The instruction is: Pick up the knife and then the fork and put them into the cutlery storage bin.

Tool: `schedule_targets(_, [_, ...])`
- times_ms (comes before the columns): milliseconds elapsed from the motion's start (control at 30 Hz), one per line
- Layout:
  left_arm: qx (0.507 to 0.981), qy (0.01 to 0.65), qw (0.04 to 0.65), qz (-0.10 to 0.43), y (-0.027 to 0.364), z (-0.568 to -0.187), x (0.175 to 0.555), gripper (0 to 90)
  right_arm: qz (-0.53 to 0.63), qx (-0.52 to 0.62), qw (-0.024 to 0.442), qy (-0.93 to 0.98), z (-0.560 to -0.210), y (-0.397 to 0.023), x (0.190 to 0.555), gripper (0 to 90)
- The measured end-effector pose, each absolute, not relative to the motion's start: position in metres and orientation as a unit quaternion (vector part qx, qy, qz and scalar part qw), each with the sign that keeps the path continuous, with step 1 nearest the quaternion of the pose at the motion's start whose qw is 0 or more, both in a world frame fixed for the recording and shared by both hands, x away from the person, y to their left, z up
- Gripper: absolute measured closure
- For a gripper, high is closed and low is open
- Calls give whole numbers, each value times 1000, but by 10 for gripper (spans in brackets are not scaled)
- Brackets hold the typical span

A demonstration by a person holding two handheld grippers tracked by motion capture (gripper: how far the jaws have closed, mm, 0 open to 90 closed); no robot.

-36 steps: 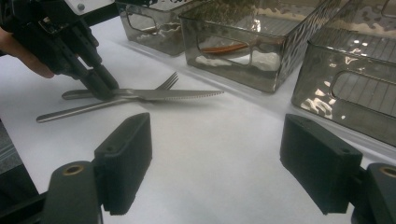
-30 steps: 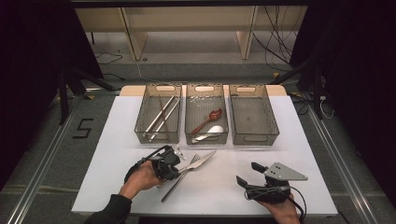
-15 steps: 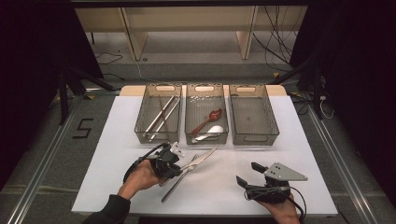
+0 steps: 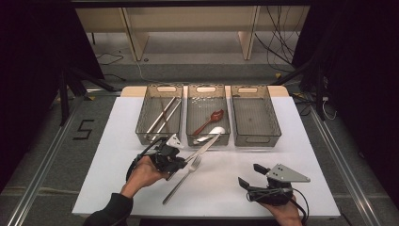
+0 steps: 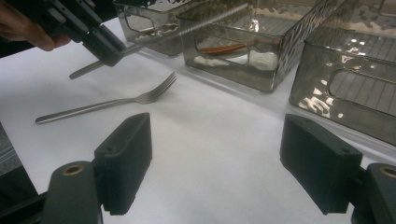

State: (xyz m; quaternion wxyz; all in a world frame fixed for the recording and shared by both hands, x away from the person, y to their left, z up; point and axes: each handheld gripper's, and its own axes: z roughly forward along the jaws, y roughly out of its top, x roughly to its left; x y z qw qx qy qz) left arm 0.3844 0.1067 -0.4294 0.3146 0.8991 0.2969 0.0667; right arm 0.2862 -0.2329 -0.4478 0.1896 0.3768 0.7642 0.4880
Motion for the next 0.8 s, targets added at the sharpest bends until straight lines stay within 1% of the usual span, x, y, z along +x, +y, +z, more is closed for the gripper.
schedule_targets(333, [887,298,345,68,92,-414,397,790,489,379,189,763,-448,-232,286,260])
schedule_targets(800, [871,305,377,77,57,-394,433,789,490,378,188,762,-448,-234,286,260])
